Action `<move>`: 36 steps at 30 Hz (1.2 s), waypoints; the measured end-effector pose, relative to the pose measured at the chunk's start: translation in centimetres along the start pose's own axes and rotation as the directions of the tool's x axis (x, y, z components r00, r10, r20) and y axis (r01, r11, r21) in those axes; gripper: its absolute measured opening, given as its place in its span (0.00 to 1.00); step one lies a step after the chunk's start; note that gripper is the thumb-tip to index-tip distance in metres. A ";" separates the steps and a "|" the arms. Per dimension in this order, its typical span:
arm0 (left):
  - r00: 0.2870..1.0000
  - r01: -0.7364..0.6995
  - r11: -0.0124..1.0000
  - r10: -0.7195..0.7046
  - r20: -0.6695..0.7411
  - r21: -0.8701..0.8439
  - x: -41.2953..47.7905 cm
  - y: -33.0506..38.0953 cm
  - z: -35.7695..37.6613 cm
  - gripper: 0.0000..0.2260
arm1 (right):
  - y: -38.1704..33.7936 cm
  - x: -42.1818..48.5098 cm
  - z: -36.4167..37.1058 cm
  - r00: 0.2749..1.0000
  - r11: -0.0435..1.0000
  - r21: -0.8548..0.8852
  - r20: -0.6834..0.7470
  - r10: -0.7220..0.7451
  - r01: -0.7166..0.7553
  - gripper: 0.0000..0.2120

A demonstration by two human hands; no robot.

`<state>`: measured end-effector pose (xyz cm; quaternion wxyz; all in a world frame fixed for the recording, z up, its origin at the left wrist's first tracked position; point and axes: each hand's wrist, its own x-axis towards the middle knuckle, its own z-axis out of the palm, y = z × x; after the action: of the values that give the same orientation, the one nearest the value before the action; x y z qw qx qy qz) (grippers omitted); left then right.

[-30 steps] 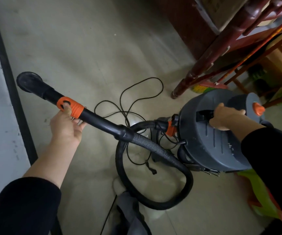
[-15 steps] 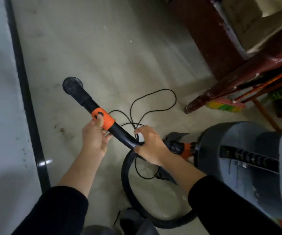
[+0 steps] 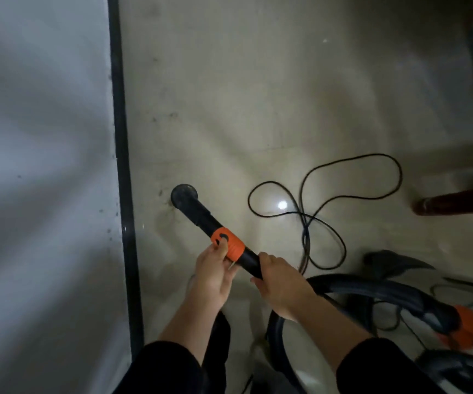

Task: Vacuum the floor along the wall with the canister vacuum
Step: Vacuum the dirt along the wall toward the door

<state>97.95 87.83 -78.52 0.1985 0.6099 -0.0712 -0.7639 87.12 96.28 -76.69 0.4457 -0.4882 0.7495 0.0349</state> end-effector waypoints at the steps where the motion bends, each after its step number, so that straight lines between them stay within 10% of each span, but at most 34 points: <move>1: 1.000 0.024 1.000 -0.024 -0.014 -0.001 1.6 0.0 -0.9 0.17 | -0.1 1.5 0.9 1.000 1.000 -0.015 0.022 0.006 -0.006 0.13; 15: 0.982 0.187 0.973 -0.182 -0.051 0.134 18.1 -6.8 -4.4 0.16 | 6.3 12.3 10.4 0.985 0.989 0.028 0.105 0.140 -0.143 0.13; 36: 0.970 -0.034 0.989 -0.001 0.241 0.141 25.6 -6.6 -3.7 0.13 | 9.7 17.8 6.7 0.990 0.985 0.134 0.110 0.093 -0.108 0.08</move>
<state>95.57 84.36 -104.87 0.1503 0.5249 -0.1547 -0.8234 81.72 92.13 -96.90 0.5148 -0.4147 0.7497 0.0299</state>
